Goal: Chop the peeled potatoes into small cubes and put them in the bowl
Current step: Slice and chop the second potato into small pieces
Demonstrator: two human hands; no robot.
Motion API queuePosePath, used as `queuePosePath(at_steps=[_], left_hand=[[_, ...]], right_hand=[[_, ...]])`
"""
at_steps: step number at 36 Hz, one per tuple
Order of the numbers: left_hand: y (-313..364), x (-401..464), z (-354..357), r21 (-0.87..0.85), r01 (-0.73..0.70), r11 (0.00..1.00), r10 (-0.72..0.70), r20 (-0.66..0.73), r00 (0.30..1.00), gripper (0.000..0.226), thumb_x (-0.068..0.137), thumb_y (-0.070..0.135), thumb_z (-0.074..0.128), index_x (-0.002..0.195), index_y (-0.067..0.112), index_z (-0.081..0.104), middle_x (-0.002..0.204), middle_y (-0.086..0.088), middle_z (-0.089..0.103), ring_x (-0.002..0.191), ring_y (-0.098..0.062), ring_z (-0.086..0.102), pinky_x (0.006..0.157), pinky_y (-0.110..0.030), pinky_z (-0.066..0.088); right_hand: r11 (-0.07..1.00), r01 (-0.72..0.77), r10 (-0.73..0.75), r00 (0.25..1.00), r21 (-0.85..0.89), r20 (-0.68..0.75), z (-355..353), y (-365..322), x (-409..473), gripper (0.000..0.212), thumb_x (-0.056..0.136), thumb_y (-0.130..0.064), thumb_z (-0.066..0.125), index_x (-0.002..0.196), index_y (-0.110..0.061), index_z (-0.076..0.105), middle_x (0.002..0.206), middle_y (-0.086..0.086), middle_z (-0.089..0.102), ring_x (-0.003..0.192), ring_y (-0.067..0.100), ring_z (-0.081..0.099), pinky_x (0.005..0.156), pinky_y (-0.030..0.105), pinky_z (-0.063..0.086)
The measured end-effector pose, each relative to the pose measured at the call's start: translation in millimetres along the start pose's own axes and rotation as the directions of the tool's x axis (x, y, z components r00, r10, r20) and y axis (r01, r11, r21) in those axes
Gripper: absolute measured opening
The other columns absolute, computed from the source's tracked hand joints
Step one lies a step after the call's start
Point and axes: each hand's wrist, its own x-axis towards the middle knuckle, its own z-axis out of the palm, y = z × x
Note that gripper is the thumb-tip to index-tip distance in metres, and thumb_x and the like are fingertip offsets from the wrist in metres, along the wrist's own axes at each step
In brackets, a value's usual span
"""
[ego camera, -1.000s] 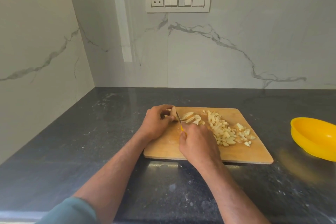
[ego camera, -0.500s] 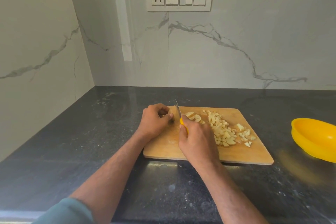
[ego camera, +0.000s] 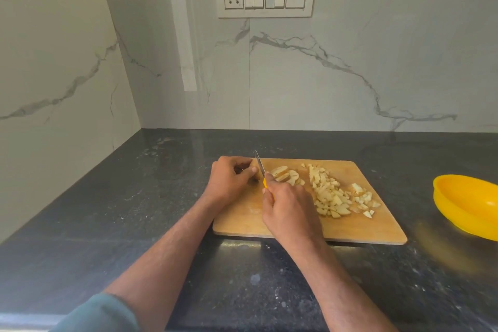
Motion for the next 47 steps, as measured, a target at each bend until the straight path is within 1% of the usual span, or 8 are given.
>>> queuePosePath(at_steps=[3,8,18,22,26,32,41,47], left_hand=[[2.3,1.0,0.4,-0.020,0.007,1.000,-0.007,0.015,1.000,0.013,0.097,0.019,0.070,0.096,0.017,0.082,0.081,0.010,0.078,0.084,0.004,0.069,0.075,0.000,0.044],[3.0,1.8,-2.0,-0.043,0.038,0.998,-0.036,0.039,0.999,0.017,0.098,0.019,0.068,0.089,0.018,0.082,0.079,0.009,0.078,0.082,0.001,0.072,0.081,-0.011,0.050],[4.6,2.1,-2.1,-0.076,0.097,0.992,-0.098,0.000,0.995,0.015,0.096,0.016,0.070,0.090,0.019,0.083,0.077,0.020,0.074,0.085,0.004,0.069,0.094,-0.031,0.056],[5.2,2.9,-2.7,-0.081,0.116,0.990,-0.116,0.001,0.993,0.012,0.096,0.017,0.070,0.095,0.018,0.082,0.078,0.024,0.070,0.088,0.006,0.066,0.095,-0.030,0.055],[3.8,3.9,-2.3,-0.088,0.130,0.988,-0.130,-0.001,0.991,0.012,0.097,0.017,0.070,0.095,0.016,0.082,0.077,0.025,0.068,0.084,0.010,0.064,0.092,-0.026,0.054],[0.3,5.4,-1.1,-0.068,0.116,0.991,-0.116,-0.002,0.993,0.014,0.098,0.015,0.068,0.099,0.013,0.081,0.078,0.022,0.068,0.075,0.013,0.063,0.078,-0.012,0.048],[-6.7,8.2,1.2,-0.076,0.125,0.989,-0.125,-0.004,0.992,0.014,0.098,0.012,0.066,0.103,0.009,0.079,0.076,0.023,0.064,0.067,0.021,0.061,0.061,0.000,0.044],[-6.0,8.3,1.9,-0.063,0.114,0.991,-0.115,-0.012,0.993,0.019,0.098,0.015,0.067,0.114,0.010,0.077,0.106,0.004,0.076,0.081,0.010,0.062,0.072,-0.003,0.048]], right_hand=[[1.000,-0.001,0.001,1.000,-0.028,0.013,2.1,0.9,2.6,0.042,0.104,-0.030,0.047,0.145,-0.020,0.051,0.086,-0.002,0.072,0.060,0.008,0.055,0.052,0.014,0.045],[0.998,-0.011,0.012,1.000,-0.054,0.017,6.2,1.3,4.7,0.041,0.104,-0.030,0.047,0.144,-0.019,0.052,0.084,-0.003,0.071,0.064,0.009,0.062,0.057,0.023,0.057],[0.998,0.015,-0.014,1.000,-0.054,0.019,12.5,-1.6,11.6,0.039,0.103,-0.029,0.046,0.140,-0.019,0.056,0.085,0.001,0.070,0.068,0.016,0.061,0.052,0.020,0.037],[0.997,0.020,-0.017,0.999,-0.077,0.039,14.0,-5.0,12.4,0.039,0.103,-0.029,0.047,0.140,-0.020,0.055,0.088,0.001,0.069,0.065,0.014,0.055,0.052,0.021,0.041],[0.998,0.028,-0.025,0.999,-0.058,0.040,14.4,-5.4,13.0,0.038,0.104,-0.029,0.047,0.140,-0.020,0.055,0.089,-0.001,0.069,0.062,0.010,0.048,0.046,0.013,0.025],[0.997,0.017,-0.013,0.998,-0.075,0.056,14.7,-5.8,15.3,0.037,0.103,-0.028,0.047,0.137,-0.019,0.056,0.090,0.001,0.069,0.068,0.014,0.057,0.054,0.023,0.043],[0.999,-0.003,0.007,0.996,-0.045,0.087,10.4,-11.5,18.6,0.035,0.103,-0.026,0.048,0.136,-0.018,0.058,0.095,0.000,0.070,0.068,0.011,0.052,0.049,0.015,0.031],[0.996,-0.043,0.054,0.989,-0.081,0.137,11.6,-14.0,22.9,0.029,0.101,-0.023,0.053,0.128,-0.019,0.062,0.097,0.000,0.068,0.075,0.015,0.057,0.060,0.026,0.046]])
